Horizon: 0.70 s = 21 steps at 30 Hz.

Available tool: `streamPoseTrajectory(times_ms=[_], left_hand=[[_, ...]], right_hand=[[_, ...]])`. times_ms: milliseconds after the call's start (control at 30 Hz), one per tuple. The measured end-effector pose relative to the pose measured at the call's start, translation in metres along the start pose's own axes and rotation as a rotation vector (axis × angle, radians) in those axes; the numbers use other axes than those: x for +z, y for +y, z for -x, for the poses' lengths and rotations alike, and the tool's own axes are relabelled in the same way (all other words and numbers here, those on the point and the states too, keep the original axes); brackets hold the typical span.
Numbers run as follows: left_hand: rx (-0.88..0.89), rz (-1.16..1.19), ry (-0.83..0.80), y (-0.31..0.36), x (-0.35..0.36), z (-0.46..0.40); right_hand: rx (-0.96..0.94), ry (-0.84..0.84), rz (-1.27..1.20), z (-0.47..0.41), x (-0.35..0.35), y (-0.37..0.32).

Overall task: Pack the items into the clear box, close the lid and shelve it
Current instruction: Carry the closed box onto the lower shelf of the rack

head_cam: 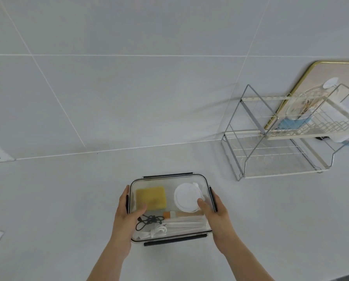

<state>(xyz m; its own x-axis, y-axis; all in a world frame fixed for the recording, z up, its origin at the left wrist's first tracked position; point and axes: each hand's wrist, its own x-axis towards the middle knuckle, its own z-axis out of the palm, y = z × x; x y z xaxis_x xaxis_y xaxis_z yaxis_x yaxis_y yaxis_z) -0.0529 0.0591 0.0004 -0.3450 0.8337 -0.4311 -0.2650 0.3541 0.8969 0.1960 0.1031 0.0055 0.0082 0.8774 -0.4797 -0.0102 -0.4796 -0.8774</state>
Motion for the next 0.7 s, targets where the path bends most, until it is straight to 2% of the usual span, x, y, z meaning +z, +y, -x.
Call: streamPoseTrajectory(times_ms=[433,700], left_hand=[[0.128,0.069,0.027,0.122,0.014,0.001],[0.206,0.118,-0.040,0.154,0.028,0.029]], right_hand=[[-0.149,0.087,-0.074,0.018,0.016,-0.118],[-0.250,0.171,-0.087,0.045,0.011,-0.157]])
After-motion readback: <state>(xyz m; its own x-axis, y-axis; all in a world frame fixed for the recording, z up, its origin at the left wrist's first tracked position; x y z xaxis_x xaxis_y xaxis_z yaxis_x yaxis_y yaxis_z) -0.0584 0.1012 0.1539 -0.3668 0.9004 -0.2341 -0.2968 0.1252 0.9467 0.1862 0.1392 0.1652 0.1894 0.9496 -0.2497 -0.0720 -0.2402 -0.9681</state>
